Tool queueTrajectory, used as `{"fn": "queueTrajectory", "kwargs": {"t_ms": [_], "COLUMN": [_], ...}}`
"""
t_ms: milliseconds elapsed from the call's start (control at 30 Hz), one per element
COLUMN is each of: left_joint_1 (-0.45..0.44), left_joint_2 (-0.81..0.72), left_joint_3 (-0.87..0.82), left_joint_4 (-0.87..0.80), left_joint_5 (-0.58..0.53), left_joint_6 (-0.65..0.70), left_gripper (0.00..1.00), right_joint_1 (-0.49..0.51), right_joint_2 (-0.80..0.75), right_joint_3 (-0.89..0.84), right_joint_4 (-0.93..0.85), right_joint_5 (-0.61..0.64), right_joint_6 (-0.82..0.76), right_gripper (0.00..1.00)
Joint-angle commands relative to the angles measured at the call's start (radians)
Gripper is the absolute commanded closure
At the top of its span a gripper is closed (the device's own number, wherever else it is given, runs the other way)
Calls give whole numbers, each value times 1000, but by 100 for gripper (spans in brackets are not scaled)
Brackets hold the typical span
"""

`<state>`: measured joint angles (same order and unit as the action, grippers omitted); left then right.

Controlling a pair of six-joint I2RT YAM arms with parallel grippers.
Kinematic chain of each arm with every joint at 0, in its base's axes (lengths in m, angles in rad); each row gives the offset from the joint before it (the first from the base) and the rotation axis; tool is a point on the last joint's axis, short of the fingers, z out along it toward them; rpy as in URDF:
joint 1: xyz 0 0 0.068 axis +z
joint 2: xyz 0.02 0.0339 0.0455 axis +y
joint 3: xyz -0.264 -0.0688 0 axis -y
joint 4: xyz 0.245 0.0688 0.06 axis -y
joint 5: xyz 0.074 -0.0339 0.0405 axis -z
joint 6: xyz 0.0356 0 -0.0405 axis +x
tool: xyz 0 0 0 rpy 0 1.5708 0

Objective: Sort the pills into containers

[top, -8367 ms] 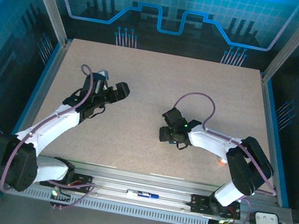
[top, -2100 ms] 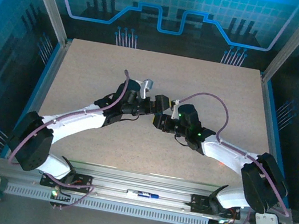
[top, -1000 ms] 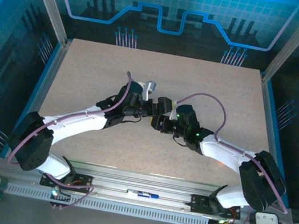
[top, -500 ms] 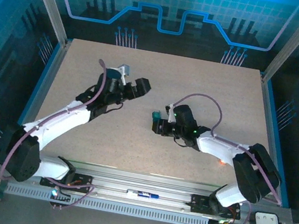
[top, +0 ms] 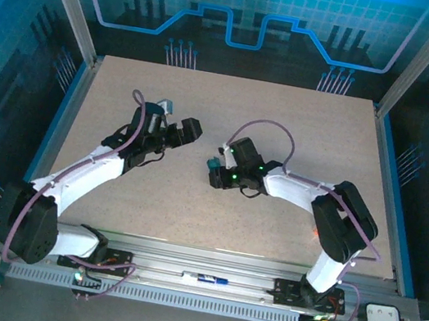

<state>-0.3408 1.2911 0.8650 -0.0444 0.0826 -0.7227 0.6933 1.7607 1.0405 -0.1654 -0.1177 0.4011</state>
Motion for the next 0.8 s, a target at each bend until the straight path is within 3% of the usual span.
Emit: {"fn": "queueTrajectory", "kwargs": {"t_ms": [0,233,400,567,767], "left_joint_1": [11,11,11,10,11], "left_joint_2": [-10,7,11,17,18], "left_joint_3": [-14,-12,-19,-19,-11], "left_joint_4": [1,20,39,47,46], "left_joint_5": [13,32,42,48,57], "left_joint_6": [23,5,-19,-28,-28], "left_gripper": [1,1,1,1,1], "right_joint_1": [24,34,41,42,48], "right_joint_2": [35,74,104,125,110], "right_joint_3": [40,68,85,92,74], "right_joint_4": [-87,-136,-167,-175,-202], "right_joint_5": [61,125,193,216,275], "right_joint_6": [-72,-120,-143,-155,-147], "right_gripper": [65,64,54,50,19]}}
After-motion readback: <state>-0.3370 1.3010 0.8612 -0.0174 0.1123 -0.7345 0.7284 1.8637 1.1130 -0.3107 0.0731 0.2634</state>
